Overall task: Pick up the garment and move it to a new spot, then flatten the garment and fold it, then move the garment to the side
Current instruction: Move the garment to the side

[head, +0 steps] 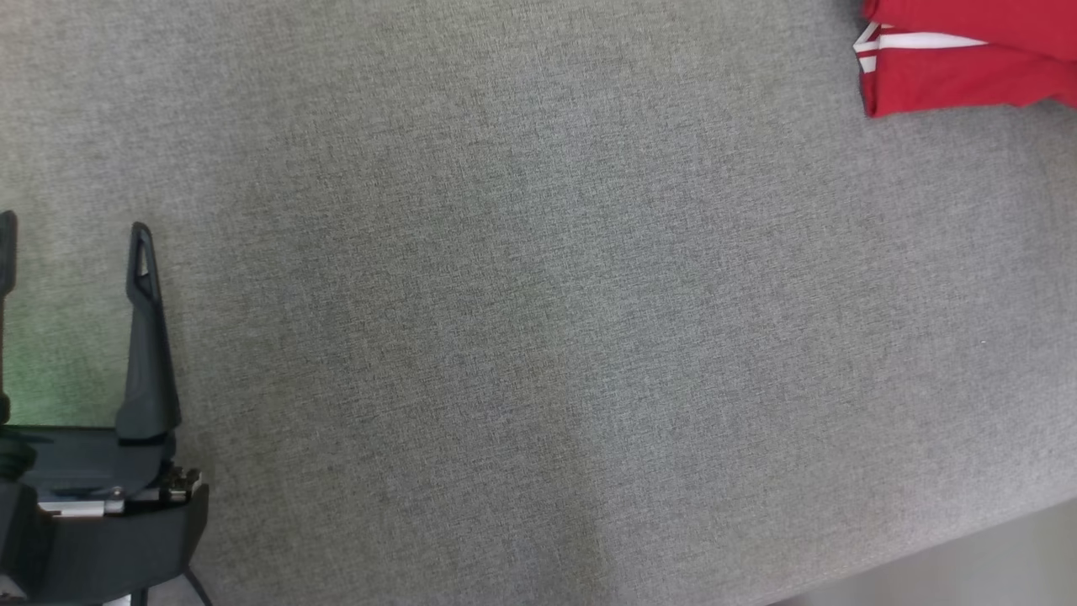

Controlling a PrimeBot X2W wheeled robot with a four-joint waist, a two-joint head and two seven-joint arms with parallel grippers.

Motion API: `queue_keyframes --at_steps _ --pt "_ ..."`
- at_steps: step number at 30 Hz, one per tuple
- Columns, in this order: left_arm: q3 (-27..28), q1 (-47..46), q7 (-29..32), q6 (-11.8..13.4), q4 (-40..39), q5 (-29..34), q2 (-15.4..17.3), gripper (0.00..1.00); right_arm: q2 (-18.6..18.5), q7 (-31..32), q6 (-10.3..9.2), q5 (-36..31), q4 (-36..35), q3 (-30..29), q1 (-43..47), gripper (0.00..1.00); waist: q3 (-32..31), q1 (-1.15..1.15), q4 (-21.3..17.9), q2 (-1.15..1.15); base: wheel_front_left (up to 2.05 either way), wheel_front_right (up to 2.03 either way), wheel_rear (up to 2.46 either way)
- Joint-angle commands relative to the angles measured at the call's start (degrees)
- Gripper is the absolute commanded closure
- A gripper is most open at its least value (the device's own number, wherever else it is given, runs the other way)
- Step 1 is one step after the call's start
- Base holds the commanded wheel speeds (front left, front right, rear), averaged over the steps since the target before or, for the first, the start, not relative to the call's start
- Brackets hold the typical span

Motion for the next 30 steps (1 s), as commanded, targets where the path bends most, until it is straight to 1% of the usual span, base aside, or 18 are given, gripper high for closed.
queue_keyframes --at_steps 1,5,8,13,16,19,25,30 --pt "0.15 0.82 -0.4 0.18 0.19 -0.35 -0.03 0.0 0.42 -1.12 -0.16 -0.43 0.17 0.18 -0.82 0.0 -0.56 0.0 0.2 -0.01 0.0 0.0 0.0" --pt "0.12 1.11 -1.5 0.7 1.55 -1.07 -0.69 0.0 1.38 -5.09 -0.16 0.21 -0.25 0.09 -1.68 0.0 -2.57 0.0 0.95 -0.01 0.0 0.0 0.0" --pt "-0.03 1.88 -2.96 1.16 3.62 -1.83 -1.7 0.0 2.77 -8.67 -0.16 1.14 -0.89 -0.65 -1.36 0.0 -5.27 0.0 2.06 -0.01 0.0 0.0 0.0" --pt "-0.06 3.31 -5.24 1.62 7.1 -3.18 -3.13 0.0 5.22 -11.61 -0.16 1.5 -2.31 -1.35 0.93 0.0 -9.76 0.0 3.93 -0.01 0.0 0.0 0.0" --pt "0.07 4.71 -6.69 1.99 9.48 -4.15 -3.91 0.0 6.81 -12.53 -0.16 1.61 -4.89 -1.31 3.21 0.0 -12.82 0.0 5.33 -0.01 0.0 0.0 0.0" --pt "0.03 5.84 -7.96 2.02 11.66 -5.21 -4.7 0.0 7.57 -12.91 -0.16 1.33 -7.35 -1.55 5.71 0.0 -15.65 0.0 6.7 -0.01 0.0 0.0 0.0" --pt "0.02 8.3 -9.73 2.19 15.45 -6.73 -6.32 0.0 10.12 -13.38 -0.16 1.34 -12.03 -4.02 12.51 0.0 -20.75 0.0 9.06 -0.01 0.0 0.0 0.0" --pt "-0.23 10.09 -10.81 2.03 19.15 -7.65 -7.48 0.0 12.28 -13.6 -0.16 0.41 -15.2 -6.61 20.39 0.0 -24.27 0.0 10.55 -0.01 0.0 0.0 0.0"
